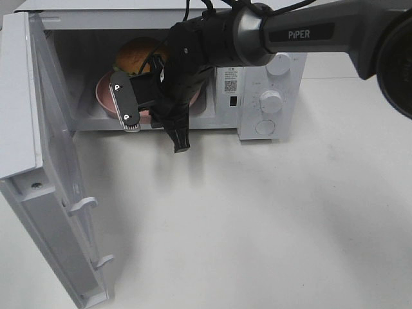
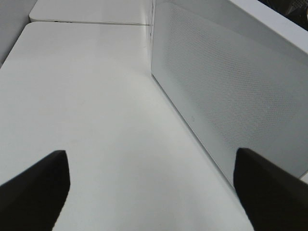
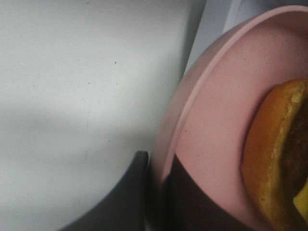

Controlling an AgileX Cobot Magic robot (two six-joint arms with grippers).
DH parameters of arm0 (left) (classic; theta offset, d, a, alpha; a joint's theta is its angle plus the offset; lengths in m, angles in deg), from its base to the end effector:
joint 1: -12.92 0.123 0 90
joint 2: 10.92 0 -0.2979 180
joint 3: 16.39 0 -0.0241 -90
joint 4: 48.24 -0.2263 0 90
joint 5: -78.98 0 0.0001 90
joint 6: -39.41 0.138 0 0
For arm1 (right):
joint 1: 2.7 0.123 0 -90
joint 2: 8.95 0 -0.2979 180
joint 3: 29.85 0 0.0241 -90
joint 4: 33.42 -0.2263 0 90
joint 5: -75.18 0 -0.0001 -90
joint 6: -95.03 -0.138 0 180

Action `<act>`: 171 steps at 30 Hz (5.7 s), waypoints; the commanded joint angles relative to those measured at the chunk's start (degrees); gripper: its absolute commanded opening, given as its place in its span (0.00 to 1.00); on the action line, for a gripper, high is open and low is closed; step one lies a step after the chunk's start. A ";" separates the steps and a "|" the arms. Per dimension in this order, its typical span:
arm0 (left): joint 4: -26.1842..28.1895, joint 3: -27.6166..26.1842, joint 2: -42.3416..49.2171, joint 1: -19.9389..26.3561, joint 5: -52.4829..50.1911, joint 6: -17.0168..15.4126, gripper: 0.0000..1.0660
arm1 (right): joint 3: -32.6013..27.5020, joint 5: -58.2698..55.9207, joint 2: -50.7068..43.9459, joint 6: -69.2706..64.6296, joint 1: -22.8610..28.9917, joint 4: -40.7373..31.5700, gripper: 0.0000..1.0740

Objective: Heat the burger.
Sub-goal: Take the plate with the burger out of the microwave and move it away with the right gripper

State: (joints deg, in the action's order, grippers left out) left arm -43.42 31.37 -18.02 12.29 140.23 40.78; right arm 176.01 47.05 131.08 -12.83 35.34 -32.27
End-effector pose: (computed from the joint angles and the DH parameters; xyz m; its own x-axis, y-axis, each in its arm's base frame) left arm -0.0009 -0.0102 0.2493 -0.4399 -0.0117 -0.8979 0.0699 0.9964 -0.0473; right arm 0.4174 0.3249 0.1345 0.4048 -0.8984 -0.1701 -0.7736 -0.2373 -0.5875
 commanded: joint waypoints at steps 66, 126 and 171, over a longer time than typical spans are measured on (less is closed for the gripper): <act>-0.06 0.11 0.86 0.17 0.06 -0.17 0.79 | -67.78 22.40 -52.25 0.00 1.49 5.27 0.00; -0.06 0.11 0.86 0.17 0.06 -0.17 0.79 | -85.08 -1.95 -80.39 -65.20 1.49 37.24 0.01; -0.06 0.11 0.86 0.17 0.06 -0.17 0.79 | -75.00 -11.80 -41.08 -137.11 -6.82 60.91 0.02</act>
State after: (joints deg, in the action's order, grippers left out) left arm -43.42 31.37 -18.02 12.29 140.23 40.78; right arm 100.49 37.77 90.00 -147.36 29.96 23.36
